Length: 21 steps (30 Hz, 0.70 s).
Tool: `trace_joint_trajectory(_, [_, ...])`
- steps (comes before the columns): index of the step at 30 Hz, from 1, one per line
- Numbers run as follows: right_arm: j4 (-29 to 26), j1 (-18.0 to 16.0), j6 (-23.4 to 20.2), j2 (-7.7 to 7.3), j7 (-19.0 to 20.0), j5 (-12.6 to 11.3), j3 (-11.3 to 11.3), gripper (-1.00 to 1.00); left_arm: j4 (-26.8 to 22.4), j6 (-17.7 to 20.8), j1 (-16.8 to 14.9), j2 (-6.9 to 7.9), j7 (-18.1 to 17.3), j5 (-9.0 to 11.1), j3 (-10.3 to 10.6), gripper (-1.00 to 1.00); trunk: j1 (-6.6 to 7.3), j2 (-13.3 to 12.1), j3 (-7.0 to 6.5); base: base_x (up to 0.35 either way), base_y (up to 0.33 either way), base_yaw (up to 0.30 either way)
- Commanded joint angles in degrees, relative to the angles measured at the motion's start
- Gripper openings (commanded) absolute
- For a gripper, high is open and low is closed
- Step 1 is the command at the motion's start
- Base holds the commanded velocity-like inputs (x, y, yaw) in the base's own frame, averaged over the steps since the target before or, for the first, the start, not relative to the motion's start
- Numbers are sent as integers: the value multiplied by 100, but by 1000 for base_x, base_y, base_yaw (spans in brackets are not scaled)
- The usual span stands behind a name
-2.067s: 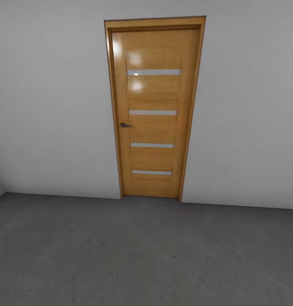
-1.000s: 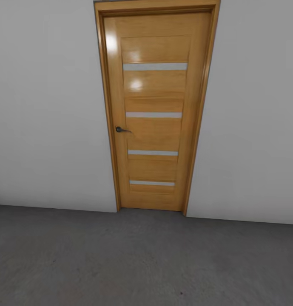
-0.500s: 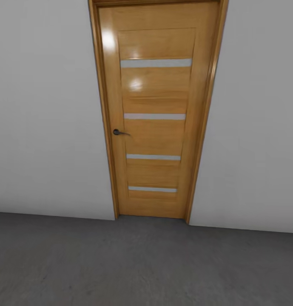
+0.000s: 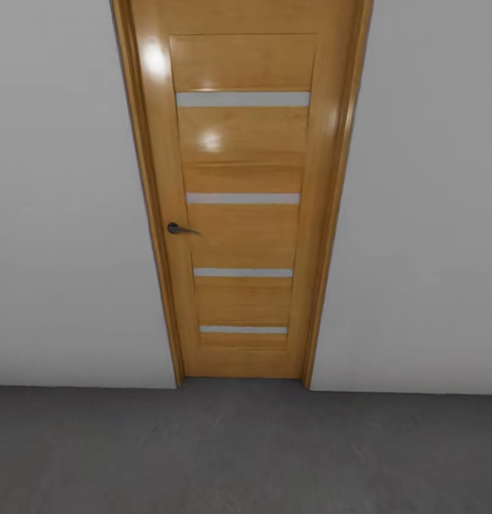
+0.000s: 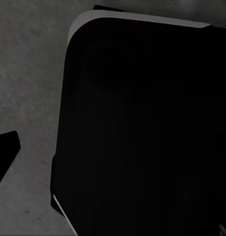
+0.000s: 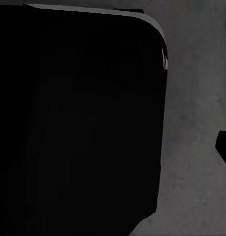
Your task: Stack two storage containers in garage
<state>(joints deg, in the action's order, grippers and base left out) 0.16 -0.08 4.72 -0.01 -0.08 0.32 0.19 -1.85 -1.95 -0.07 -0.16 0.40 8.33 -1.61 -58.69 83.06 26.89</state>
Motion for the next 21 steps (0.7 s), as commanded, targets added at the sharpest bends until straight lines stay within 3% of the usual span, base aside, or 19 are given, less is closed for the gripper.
trace_joint_trajectory(1, [2, -1, 20, 0, 2, 3, 2, 100, 1, -14, 2, -1, 4, 37, -13, 100, -3, 2, 4, 325, 0, -241])
trace_joint_trajectory(8, [2, -1, 20, 1, 2, 3, -1, 100, 2, -14, -2, -1, 4, 37, -14, 100, -3, 2, 4, 325, 0, -179])
trace_joint_trajectory(21, [2, -1, 15, -13, 16, 11, 6, 100, 1, -22, -1, -1, 4, 37, -14, 100, -3, 2, 4, 325, 0, -17])
